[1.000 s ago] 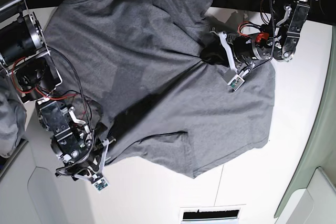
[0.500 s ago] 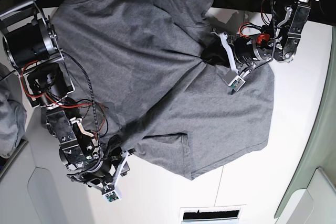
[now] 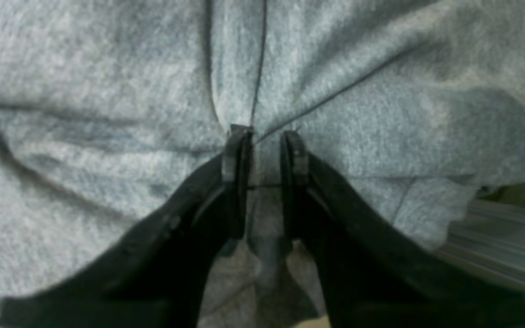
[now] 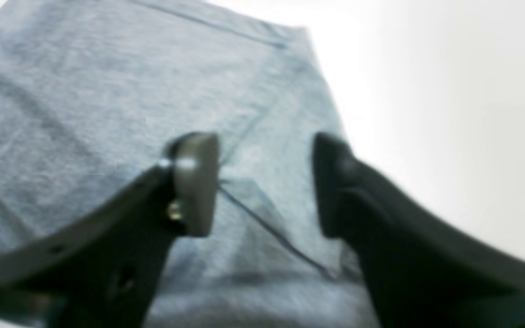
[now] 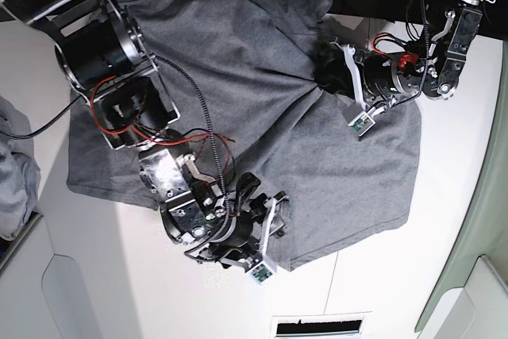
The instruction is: Layout the t-shirt on the table in an organized manner, then fold the t-shirt properly
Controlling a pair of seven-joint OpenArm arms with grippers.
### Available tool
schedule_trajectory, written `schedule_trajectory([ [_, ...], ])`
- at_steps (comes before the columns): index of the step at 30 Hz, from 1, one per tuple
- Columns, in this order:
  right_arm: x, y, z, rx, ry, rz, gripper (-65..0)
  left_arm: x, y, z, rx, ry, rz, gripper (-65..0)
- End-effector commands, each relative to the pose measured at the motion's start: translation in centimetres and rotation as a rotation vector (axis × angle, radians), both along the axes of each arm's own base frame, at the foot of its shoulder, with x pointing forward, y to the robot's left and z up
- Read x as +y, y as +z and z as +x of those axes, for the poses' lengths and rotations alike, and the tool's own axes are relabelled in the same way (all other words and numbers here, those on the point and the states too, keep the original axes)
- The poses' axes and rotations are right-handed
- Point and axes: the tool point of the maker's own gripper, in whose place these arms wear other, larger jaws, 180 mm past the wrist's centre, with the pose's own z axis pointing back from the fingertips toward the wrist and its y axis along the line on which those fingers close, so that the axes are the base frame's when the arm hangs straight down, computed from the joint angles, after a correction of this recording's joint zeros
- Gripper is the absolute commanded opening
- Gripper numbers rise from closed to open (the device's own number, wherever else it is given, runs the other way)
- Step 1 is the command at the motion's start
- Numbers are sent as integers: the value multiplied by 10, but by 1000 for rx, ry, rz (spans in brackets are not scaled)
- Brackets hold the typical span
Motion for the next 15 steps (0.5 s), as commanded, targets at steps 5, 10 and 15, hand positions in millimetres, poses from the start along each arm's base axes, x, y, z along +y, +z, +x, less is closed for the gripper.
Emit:
schedule_trajectory([
  [5, 21, -9, 4, -59, 11, 5, -301, -3, 12, 7, -23, 2, -43, -496],
  [10, -1, -35, 7, -106, -71, -86, -301, -6, 14, 5, -23, -16, -57, -496],
  [15, -2, -36, 7, -114, -71, -95, -301, -10, 17, 6, -20, -6, -87, -496],
])
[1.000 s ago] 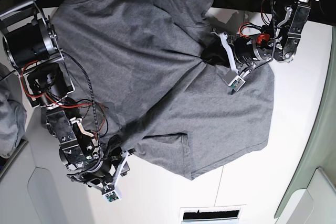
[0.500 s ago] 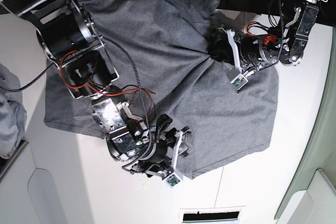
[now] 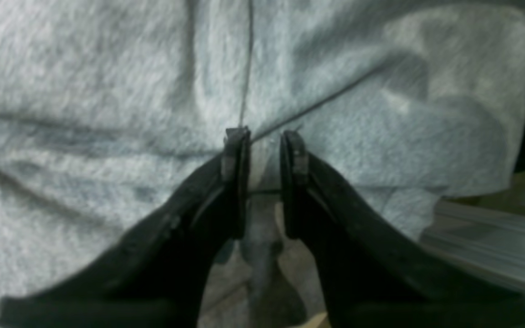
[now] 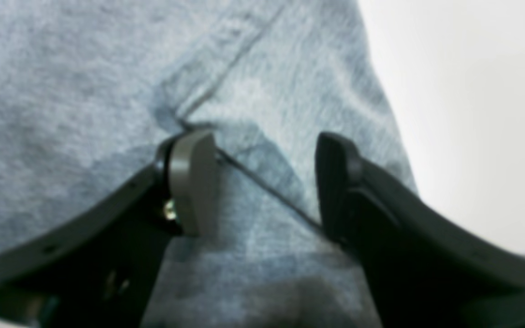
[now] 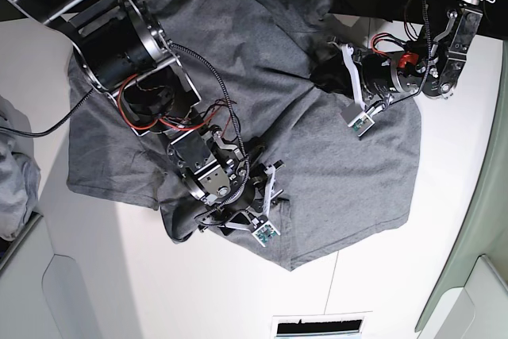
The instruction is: Layout the t-shirt on the table in an organized manner, then fold the t-shirt properly
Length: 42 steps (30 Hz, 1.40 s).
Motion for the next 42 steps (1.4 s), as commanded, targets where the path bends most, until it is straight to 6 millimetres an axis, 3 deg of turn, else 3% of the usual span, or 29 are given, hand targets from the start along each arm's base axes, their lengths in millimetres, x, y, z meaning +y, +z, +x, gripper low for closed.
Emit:
schedule_trajectory([
  [1, 8, 24, 17, -65, 8, 24, -301, -1, 11, 7, -35, -9, -21, -496],
  [6, -9, 20, 20, -67, -6, 0, -324, -1, 10, 7, -34, -10, -20, -496],
  [10, -34, 13, 22, -60, -29, -34, -430, -1, 10, 7, -35, -10, -20, -497],
  [16, -95, -8, 18, -35, -84, -115, -646, 0, 12, 11, -49, -8, -17, -497],
  [21, -132, -57, -27, 83, -74, -158, -650, 6, 14, 24, -115, -20, 32, -497],
  [24, -139, -80, -59, 124, -70, -164, -650, 7, 19, 34, -141, -24, 47, -497],
  [27, -136, -87, -87, 119, -52, -144, -650, 7, 25, 43, -163, -22, 43, -497],
  [32, -125, -66, -116, 26, -58, -69, -650, 6, 36, 58, -197, -18, 33, -497],
  [38, -93, -5, -102, -119, -47, 56, -644, 3, 37, 57, -194, -13, 16, -496],
  [42, -67, 21, -83, -141, -44, 145, -438, -2, 35, 54, -185, -12, 4, -497],
])
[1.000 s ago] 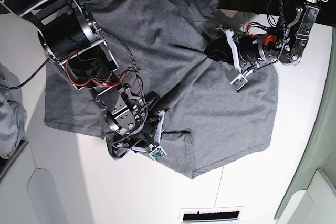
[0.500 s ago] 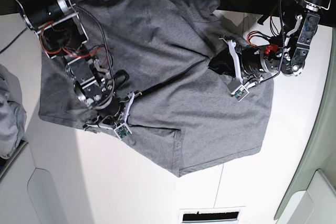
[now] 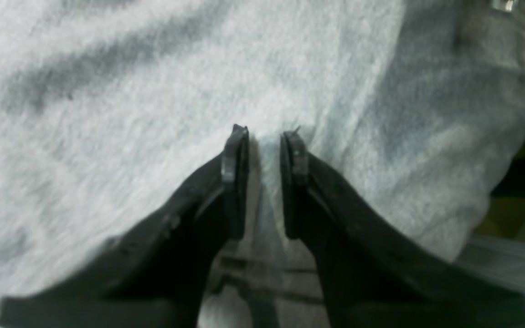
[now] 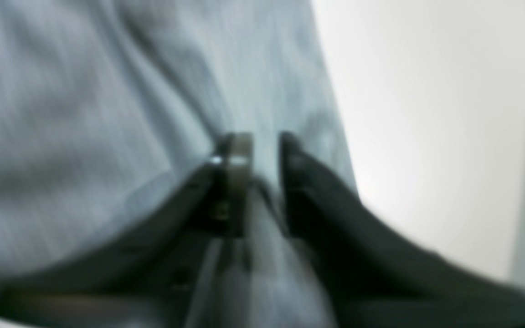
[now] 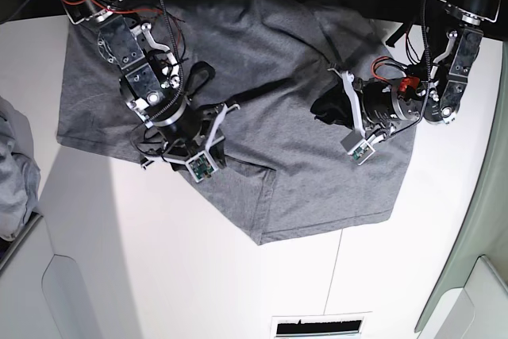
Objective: Layout the t-shirt on the table in an organized manner, then fold the t-shirt properly
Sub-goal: 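Grasp the shirt corners with both grippers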
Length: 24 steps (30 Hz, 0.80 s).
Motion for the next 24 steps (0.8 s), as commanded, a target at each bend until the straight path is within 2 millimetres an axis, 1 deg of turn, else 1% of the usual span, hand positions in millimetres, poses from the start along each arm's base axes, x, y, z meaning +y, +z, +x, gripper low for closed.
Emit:
schedule_trajectory([
  [1, 11, 23, 17, -56, -1, 36, -388, -3, 13, 10, -41, -2, -32, -497],
  [2, 18, 28, 22, -56, -2, 43, -358, -5, 12, 9, -38, -2, -35, -497],
  [4, 32, 38, 32, -59, -4, 61, -353, -10, 11, 8, -34, 0, -47, -497],
  [6, 43, 39, 42, -49, -5, 72, -353, -17, 10, 6, -29, 0, -65, -497],
  [8, 51, 29, 50, -12, -9, 64, -353, -26, 9, 3, -21, 1, -87, -496],
  [11, 59, 4, 58, 68, -15, 35, -353, -38, 6, -3, -6, 3, -114, -497],
  [14, 66, -15, 59, 131, -4, 12, -355, -46, 2, -11, 13, 4, -132, -497],
  [16, 64, -23, 58, 153, -4, -6, -357, -48, 0, -15, 21, 5, -138, -497],
  [20, 58, -22, 61, 146, -9, -15, -443, -46, -3, -16, 20, -2, -112, -497],
  [22, 56, -19, 64, 131, -6, -20, -487, -45, -5, -17, 19, -7, -97, -497],
  [24, 55, -14, 67, 116, -6, -21, -544, -44, -6, -17, 19, -8, -92, -497],
])
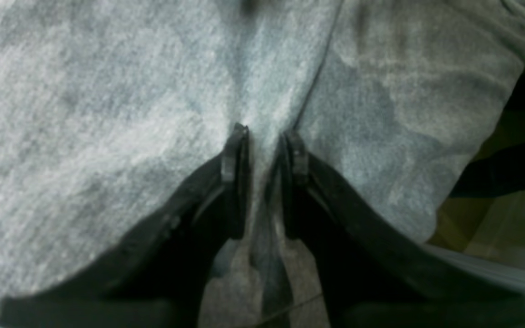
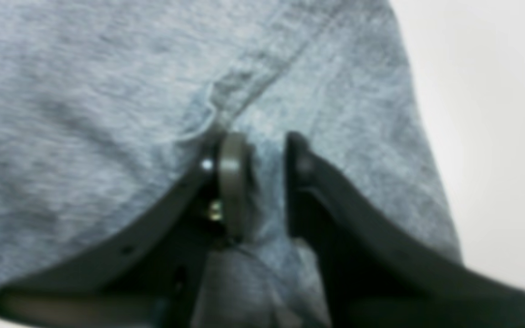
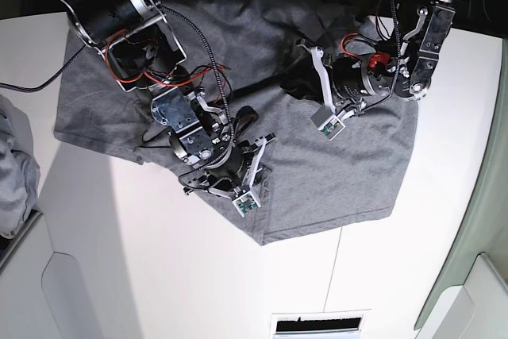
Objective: Layout the t-shirt on the table in an organized manner, then fold the t-shirt properly
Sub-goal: 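Grasp the shirt corners with both grippers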
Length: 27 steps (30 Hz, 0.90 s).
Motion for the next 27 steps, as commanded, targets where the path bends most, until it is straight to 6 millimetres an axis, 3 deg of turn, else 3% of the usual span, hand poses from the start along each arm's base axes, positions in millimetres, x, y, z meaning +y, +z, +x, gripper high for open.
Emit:
schedule_trajectory([
  [1, 4, 23, 19, -68, 0, 17, -575, -1, 11, 9, -37, -1, -25, -497],
  [5, 3, 32, 24, -107, 16, -3, -650, -1, 11, 9, -37, -1, -24, -497],
  [13, -11, 66, 44, -223, 24, -23, -650, 3, 9, 7, -32, -4, -12, -497],
  [16, -35, 82, 64, -281, 14, -93, -650, 5, 8, 7, -28, -7, -1, -497],
  [22, -109, 119, 105, -358, -104, -157, -650, 5, 7, 4, -19, -6, -5, -497],
  [25, -139, 126, 111, -348, -193, -109, -346, 4, 7, 4, -19, -5, -9, -496],
  [26, -148, 128, 113, -347, -227, -89, -280, 4, 8, 4, -19, -4, -12, -497],
  [27, -154, 128, 113, -339, -251, -71, -260, 4, 8, 5, -19, -4, -12, -496],
])
